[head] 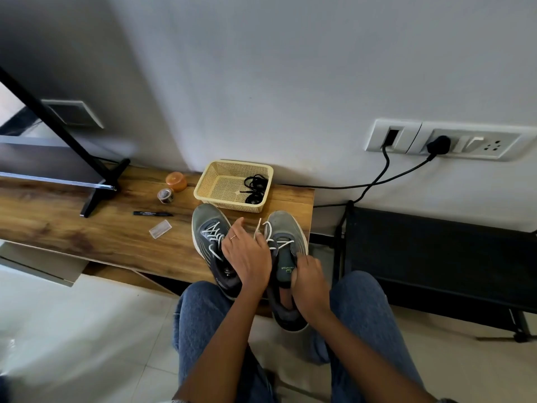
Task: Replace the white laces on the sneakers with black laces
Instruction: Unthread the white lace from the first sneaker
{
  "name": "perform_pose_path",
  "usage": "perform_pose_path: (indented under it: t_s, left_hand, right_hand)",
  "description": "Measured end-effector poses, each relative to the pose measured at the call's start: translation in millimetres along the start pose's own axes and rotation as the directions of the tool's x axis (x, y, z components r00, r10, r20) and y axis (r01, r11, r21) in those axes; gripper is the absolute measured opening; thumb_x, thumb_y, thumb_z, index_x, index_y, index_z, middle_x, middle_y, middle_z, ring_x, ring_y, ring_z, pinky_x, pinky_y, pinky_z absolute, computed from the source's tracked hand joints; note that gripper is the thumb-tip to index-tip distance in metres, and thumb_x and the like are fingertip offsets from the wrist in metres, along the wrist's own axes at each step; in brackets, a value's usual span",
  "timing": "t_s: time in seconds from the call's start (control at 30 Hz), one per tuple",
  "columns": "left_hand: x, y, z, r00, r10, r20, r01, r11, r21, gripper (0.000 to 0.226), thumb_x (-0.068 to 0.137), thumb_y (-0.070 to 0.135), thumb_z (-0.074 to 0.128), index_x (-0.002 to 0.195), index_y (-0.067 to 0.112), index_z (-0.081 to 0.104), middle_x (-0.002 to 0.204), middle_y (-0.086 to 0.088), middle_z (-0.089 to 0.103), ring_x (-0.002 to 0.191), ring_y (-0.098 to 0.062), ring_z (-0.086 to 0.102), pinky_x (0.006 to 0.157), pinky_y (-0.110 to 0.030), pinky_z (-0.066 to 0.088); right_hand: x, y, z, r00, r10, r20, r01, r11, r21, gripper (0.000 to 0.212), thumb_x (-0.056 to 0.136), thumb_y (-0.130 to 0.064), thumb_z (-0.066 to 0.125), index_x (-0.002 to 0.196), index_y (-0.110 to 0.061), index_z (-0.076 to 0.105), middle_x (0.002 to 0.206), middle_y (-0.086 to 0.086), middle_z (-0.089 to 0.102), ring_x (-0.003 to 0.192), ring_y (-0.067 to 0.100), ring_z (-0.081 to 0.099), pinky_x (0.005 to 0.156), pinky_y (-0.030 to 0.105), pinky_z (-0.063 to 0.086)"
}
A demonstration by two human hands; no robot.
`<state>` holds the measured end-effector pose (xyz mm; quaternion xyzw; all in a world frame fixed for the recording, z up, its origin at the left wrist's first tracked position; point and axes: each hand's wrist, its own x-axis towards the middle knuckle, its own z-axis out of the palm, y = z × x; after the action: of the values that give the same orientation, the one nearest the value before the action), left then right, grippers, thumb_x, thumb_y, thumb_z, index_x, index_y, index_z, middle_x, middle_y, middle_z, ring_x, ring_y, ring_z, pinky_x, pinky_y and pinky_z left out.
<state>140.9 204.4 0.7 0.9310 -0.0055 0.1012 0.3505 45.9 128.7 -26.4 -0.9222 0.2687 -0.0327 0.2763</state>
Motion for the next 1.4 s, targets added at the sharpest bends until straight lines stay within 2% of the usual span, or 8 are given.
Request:
perform_pose_path:
  t_s: [0.3, 0.4, 0.57, 0.77, 0.97, 1.13, 1.3, 1.4]
  left_hand:
    - [-41.3, -24.7, 11.9, 0.915, 0.347, 0.204, -0.39, 0.89, 0.236, 0.047, 0.084, 0.033, 0.039, 0.117, 0.014, 0.066, 0.119, 0.0, 0.067, 0.119, -0.019, 0.057, 0.113, -0.041, 0.014]
    - [-39.7, -33.5, 20.9, 0.885, 0.39, 0.253, -0.458, 0.826, 0.329, 0.033, 0.083, 0.023, 0.062, 0.113, 0.011, 0.068, 0.114, -0.004, 0.07, 0.113, -0.019, 0.062, 0.112, -0.043, 0.016]
    - [-44.0, -29.9, 22.2, 0.88, 0.369, 0.299, -0.455, 0.835, 0.308, 0.048, 0.065, 0.011, 0.085, 0.11, 0.005, 0.068, 0.101, -0.007, 0.073, 0.099, -0.019, 0.069, 0.107, -0.044, 0.038]
    - [-44.7, -28.1, 20.7, 0.884, 0.287, 0.368, -0.374, 0.908, 0.189, 0.044, 0.083, 0.008, 0.069, 0.126, 0.007, 0.057, 0.117, -0.008, 0.067, 0.112, -0.022, 0.063, 0.104, -0.043, 0.043]
    - [-49.8, -20.9, 12.6, 0.897, 0.209, 0.39, -0.265, 0.96, 0.094, 0.045, 0.096, 0.007, 0.049, 0.141, 0.007, 0.042, 0.132, -0.014, 0.056, 0.122, -0.032, 0.049, 0.106, -0.043, 0.04]
    - [-49.7, -23.1, 12.5, 0.909, 0.188, 0.371, -0.231, 0.97, 0.075, 0.046, 0.098, 0.005, 0.042, 0.143, 0.008, 0.039, 0.139, -0.015, 0.051, 0.128, -0.031, 0.044, 0.109, -0.043, 0.035]
    - [-49.8, -24.8, 16.9, 0.908, 0.195, 0.372, -0.243, 0.966, 0.087, 0.046, 0.097, 0.002, 0.041, 0.143, 0.007, 0.042, 0.142, -0.012, 0.05, 0.133, -0.026, 0.044, 0.118, -0.034, 0.014]
    - [-49.7, -24.5, 18.2, 0.904, 0.213, 0.371, -0.263, 0.96, 0.091, 0.046, 0.093, -0.002, 0.046, 0.139, 0.004, 0.047, 0.136, -0.015, 0.055, 0.129, -0.029, 0.049, 0.116, -0.038, 0.021]
  right_hand:
    - [17.0, -8.3, -8.4, 0.998, -0.042, -0.043, 0.04, 0.998, -0.041, 0.033, 0.095, -0.03, 0.047, 0.124, -0.017, 0.052, 0.122, 0.004, 0.055, 0.113, 0.024, 0.049, 0.089, 0.039, 0.041]
    - [29.2, -12.8, -15.2, 0.996, -0.082, -0.044, 0.081, 0.996, -0.032, 0.029, 0.095, -0.031, 0.046, 0.117, -0.018, 0.058, 0.12, 0.002, 0.056, 0.113, 0.022, 0.047, 0.091, 0.04, 0.039]
    - [46.0, -20.8, -20.4, 0.975, -0.21, 0.074, 0.22, 0.959, -0.177, 0.032, 0.095, -0.023, 0.045, 0.124, -0.019, 0.058, 0.128, 0.0, 0.049, 0.121, 0.021, 0.04, 0.093, 0.038, 0.037]
    - [48.7, -20.3, -12.9, 0.963, -0.233, 0.134, 0.259, 0.936, -0.237, 0.029, 0.097, -0.022, 0.046, 0.124, -0.016, 0.055, 0.129, 0.004, 0.044, 0.121, 0.022, 0.04, 0.088, 0.036, 0.045]
    - [45.7, -15.3, -6.2, 0.987, -0.16, 0.005, 0.16, 0.985, -0.062, 0.01, 0.096, -0.016, 0.045, 0.097, -0.015, 0.055, 0.103, 0.0, 0.046, 0.091, 0.018, 0.051, 0.064, 0.033, 0.042]
    - [50.8, -9.4, -10.2, 0.975, 0.206, -0.086, -0.164, 0.922, 0.351, 0.015, 0.093, -0.006, 0.044, 0.083, -0.012, 0.053, 0.097, 0.0, 0.046, 0.079, 0.019, 0.054, 0.071, 0.036, 0.047]
    - [64.2, 5.7, -1.3, 0.752, 0.646, 0.128, -0.474, 0.395, 0.787, 0.024, 0.093, -0.01, 0.041, 0.073, -0.02, 0.049, 0.082, 0.01, 0.06, 0.071, 0.023, 0.062, 0.073, 0.046, 0.057]
    - [57.3, -1.3, -11.5, 0.81, 0.587, 0.002, -0.434, 0.597, 0.675, 0.017, 0.089, -0.007, 0.043, 0.079, -0.017, 0.051, 0.095, 0.006, 0.06, 0.081, 0.023, 0.059, 0.074, 0.041, 0.052]
